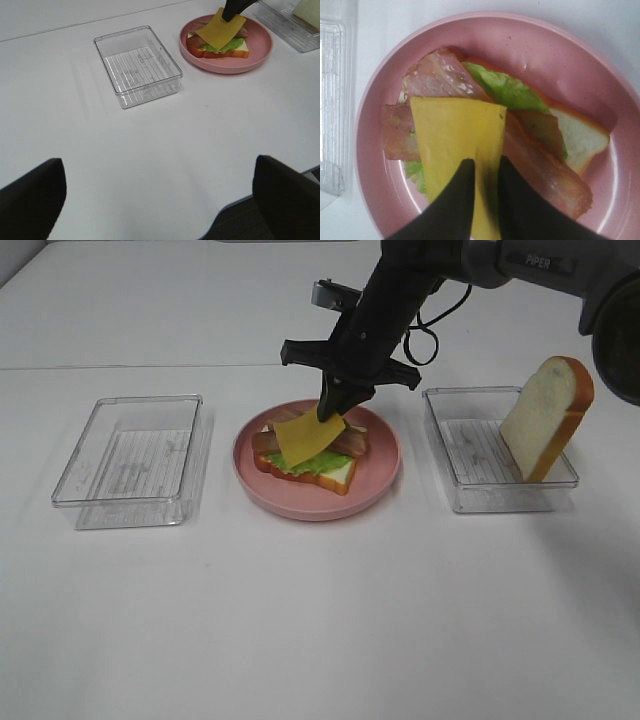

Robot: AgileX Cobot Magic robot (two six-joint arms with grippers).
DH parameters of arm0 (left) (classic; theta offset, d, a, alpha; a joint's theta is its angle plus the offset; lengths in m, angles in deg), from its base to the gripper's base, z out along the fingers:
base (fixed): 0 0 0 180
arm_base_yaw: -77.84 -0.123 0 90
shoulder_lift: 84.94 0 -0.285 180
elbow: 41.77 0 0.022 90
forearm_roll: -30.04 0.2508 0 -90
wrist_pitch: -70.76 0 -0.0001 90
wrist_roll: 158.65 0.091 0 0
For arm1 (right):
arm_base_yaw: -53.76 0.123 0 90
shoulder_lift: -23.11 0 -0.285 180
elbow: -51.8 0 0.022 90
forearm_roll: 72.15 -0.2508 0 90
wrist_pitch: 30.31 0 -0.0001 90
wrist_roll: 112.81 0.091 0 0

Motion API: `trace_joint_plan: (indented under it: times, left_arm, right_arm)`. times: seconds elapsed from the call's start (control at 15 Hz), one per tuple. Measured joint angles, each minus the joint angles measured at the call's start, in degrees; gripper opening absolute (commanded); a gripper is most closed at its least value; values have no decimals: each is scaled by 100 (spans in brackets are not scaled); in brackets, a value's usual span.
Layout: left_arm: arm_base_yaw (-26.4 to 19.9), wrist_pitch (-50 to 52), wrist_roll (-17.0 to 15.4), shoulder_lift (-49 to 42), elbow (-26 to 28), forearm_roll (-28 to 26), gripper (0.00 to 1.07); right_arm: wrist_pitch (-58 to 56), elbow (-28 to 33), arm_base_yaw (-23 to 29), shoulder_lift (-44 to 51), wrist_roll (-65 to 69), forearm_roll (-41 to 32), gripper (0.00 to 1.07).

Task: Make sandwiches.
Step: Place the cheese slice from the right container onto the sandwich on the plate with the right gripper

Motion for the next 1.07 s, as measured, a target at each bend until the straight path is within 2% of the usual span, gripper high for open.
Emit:
trace_joint_plan:
  times: [0.13,0.2,0.67,1.07]
  left_arm:
    - [0,0,0,0,0,0,96]
    - [0,0,0,0,0,0,96]
    - [0,0,0,0,0,0,96]
    - [0,0,0,0,0,0,96]
  right_arm:
    - [-46,0,0,6,57,0,64]
    - [-103,0,0,34,74,46,73]
    - [-458,0,-69,1066,241,1421,74]
    - [-934,-6,-957,1753,241,1851,74]
